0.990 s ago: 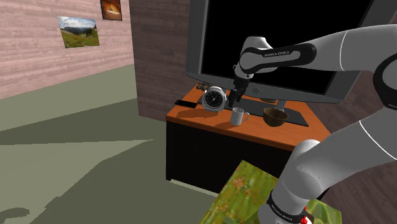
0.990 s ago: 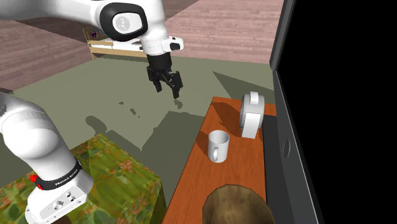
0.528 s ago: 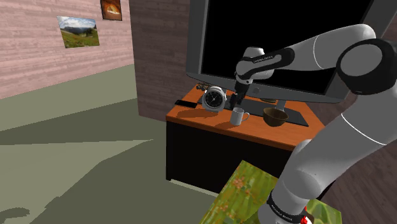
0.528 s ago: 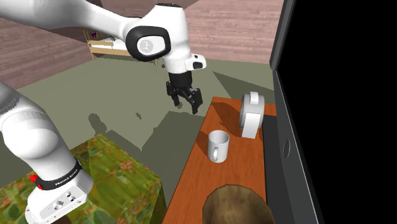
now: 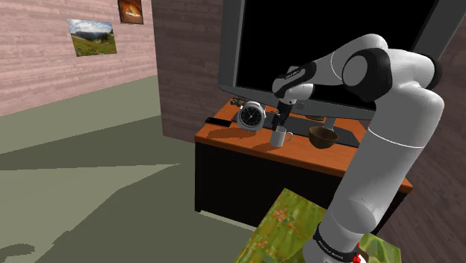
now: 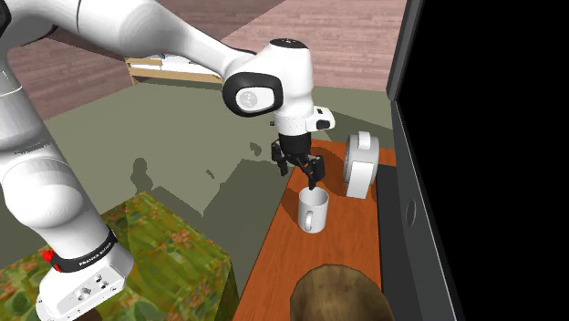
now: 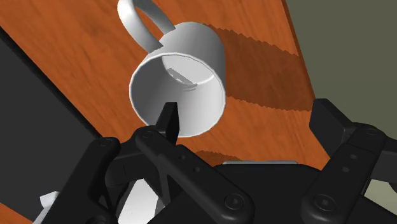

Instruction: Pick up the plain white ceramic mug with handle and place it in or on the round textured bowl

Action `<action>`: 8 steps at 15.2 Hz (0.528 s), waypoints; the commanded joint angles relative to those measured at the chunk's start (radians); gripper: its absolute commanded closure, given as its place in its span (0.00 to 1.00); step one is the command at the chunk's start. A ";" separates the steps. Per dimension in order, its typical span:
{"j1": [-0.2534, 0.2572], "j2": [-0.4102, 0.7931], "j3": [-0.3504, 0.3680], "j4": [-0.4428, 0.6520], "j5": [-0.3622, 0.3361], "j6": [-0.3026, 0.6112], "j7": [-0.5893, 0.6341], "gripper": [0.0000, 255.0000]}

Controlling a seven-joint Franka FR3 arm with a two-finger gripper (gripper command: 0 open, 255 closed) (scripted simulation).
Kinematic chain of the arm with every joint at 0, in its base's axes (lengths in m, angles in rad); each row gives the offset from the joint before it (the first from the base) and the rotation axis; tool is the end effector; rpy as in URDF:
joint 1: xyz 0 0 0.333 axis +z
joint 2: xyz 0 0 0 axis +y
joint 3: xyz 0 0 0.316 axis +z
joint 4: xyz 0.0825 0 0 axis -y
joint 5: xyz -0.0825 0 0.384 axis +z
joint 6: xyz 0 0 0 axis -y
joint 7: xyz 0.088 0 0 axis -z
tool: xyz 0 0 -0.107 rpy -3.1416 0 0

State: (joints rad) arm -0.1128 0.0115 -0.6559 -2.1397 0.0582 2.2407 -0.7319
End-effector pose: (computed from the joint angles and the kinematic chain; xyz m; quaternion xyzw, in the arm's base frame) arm 0.3966 -0.3804 0.4091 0.9981 -0.0352 0.0473 0.0166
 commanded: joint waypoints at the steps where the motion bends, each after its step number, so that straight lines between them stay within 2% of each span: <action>1: -0.011 0.055 -0.009 0.023 0.047 0.019 -0.045 0.00; 8: -0.022 0.122 0.002 -0.003 0.109 0.095 -0.088 0.00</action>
State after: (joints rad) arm -0.1343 0.1221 -0.6570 -2.1396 0.1572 2.3233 -0.8149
